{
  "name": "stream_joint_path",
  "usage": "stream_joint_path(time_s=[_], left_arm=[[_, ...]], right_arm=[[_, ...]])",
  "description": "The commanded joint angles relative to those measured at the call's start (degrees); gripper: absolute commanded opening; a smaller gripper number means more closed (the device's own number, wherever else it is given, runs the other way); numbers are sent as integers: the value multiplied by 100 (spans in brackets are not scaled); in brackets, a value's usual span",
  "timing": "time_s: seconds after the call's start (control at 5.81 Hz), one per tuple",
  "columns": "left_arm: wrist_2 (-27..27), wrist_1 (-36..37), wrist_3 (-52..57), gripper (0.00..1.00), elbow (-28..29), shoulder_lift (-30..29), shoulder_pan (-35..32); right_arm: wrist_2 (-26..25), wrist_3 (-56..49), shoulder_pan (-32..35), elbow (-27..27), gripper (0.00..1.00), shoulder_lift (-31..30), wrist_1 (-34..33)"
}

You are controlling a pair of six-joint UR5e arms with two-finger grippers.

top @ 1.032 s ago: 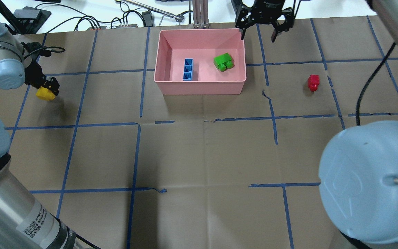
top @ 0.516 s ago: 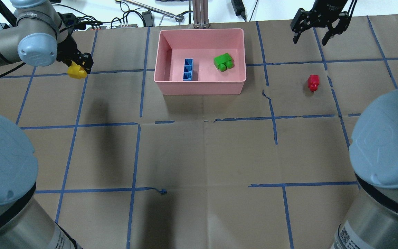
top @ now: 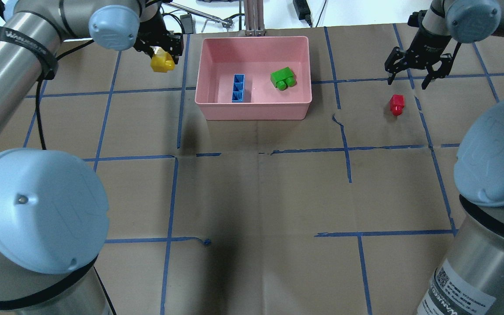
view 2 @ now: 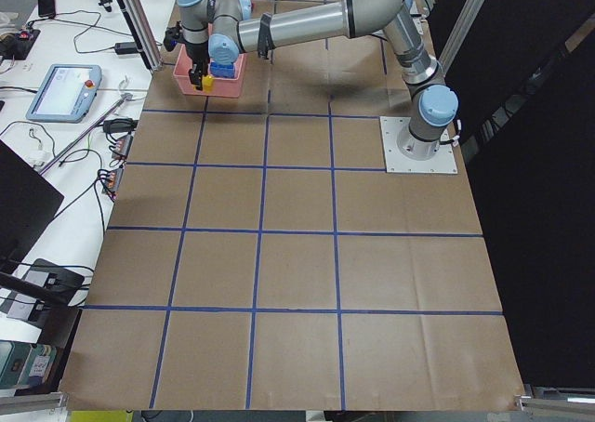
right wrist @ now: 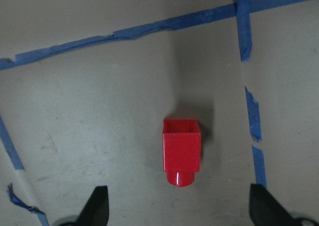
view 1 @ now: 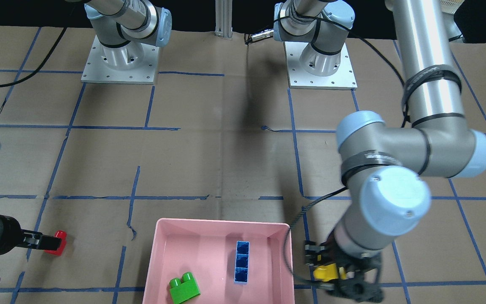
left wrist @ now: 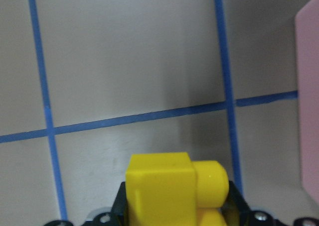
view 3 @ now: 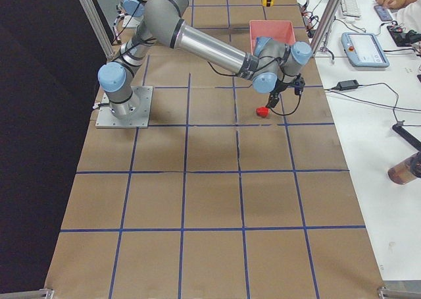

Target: Put all blocks into box

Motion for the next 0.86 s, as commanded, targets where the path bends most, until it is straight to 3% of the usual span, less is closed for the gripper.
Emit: stream_joint_path(time_s=[0.0,0.17,0.34,0.69], left_arm=[[-32,-24,-566,9,641,-605,-726],[38,-15,-777,51,634,-755,-946],[73,-6,-814,99,634,-765,-983],[82,-146,-814,99,546,-450,-931]], right_arm=[[-34,184,-4,690,99,28,-966],[-34,184,-4,710,97,37,-978],[-104,176,-4,719,78,37,-969],[-166,176,-4,701,32,28,-890]])
